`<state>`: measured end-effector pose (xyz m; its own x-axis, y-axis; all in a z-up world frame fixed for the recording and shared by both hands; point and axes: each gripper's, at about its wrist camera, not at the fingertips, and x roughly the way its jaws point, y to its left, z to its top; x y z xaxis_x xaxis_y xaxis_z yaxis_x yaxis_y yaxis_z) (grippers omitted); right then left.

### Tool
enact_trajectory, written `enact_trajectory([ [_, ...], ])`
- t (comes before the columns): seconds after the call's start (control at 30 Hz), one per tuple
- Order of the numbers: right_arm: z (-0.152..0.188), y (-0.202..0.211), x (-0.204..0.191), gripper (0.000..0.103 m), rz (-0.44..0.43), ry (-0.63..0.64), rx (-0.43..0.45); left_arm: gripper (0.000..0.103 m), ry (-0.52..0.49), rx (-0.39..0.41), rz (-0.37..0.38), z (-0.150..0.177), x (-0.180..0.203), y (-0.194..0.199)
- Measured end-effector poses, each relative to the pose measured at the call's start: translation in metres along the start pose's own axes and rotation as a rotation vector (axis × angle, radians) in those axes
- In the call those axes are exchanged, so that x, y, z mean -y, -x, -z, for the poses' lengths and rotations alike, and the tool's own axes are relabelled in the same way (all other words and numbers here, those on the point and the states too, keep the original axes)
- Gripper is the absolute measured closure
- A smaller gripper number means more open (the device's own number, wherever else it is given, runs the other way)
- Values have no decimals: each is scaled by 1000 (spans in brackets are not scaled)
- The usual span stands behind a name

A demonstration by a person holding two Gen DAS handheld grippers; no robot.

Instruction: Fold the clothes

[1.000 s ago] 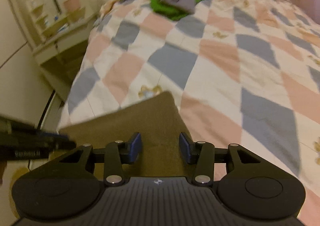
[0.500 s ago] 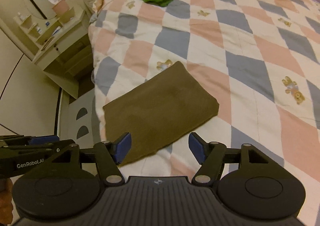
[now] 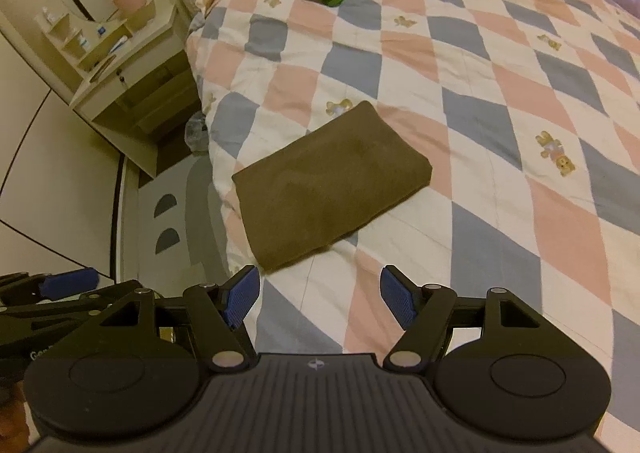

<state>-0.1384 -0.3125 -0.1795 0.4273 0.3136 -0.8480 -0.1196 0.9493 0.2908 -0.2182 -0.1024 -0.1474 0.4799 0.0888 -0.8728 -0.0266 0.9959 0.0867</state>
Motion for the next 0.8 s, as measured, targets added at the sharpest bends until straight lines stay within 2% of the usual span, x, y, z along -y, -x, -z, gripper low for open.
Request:
enact_trajectory([
  [0.1, 1, 8, -8, 33, 2, 23, 6, 53, 8, 8, -12, 5, -7, 9],
  [0.4, -2, 20, -21, 30, -22, 64, 29, 42, 24, 36, -7, 2, -15, 17],
  [0.5, -2, 14, -18, 29, -25, 58, 21, 36, 30, 23, 12, 4, -17, 10],
  [0.57, 0, 8, -14, 28, -31, 42, 10, 27, 39, 11, 24, 6, -21, 2],
  [0.63, 4, -5, -6, 27, -60, 3, -8, 17, 74, -2, 36, 10, -29, -10],
  [0.7, 10, -20, 3, 27, -106, -58, -33, 13, 133, -17, 64, 16, -43, -24],
  [0.8, 26, -55, 25, 27, -248, -243, -78, 10, 284, -63, 164, 26, -71, -54],
])
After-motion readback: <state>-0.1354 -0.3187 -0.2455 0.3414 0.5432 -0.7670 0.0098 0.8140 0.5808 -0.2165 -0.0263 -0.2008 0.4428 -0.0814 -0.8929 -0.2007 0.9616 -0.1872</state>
